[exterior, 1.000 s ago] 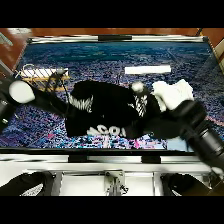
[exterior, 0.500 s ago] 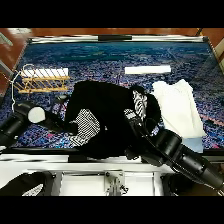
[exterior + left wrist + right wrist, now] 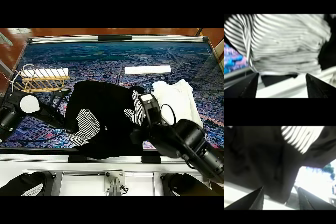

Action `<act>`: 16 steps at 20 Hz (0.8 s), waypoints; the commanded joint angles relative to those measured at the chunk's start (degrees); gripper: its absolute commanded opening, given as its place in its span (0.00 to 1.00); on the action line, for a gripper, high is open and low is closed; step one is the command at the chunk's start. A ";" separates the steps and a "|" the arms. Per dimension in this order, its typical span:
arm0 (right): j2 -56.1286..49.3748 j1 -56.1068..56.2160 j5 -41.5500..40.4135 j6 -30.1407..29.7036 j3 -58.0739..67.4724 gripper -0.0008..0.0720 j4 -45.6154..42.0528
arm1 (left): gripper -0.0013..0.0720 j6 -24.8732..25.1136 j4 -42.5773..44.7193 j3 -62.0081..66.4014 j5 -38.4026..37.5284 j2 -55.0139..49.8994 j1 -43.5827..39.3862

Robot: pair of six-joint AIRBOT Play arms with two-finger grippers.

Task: Fold the shirts.

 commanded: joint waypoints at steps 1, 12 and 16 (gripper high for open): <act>-0.96 -5.44 3.45 -1.01 0.35 0.76 0.04 | 0.99 3.72 -2.75 -1.22 -3.58 -0.09 -0.90; -8.46 -6.80 6.93 -6.75 0.35 0.76 5.53 | 0.76 27.96 -7.69 -6.73 5.90 0.13 -4.39; -8.81 -6.80 7.15 -6.93 0.31 0.76 5.57 | 0.76 39.47 -5.77 -6.93 1.42 0.02 -8.00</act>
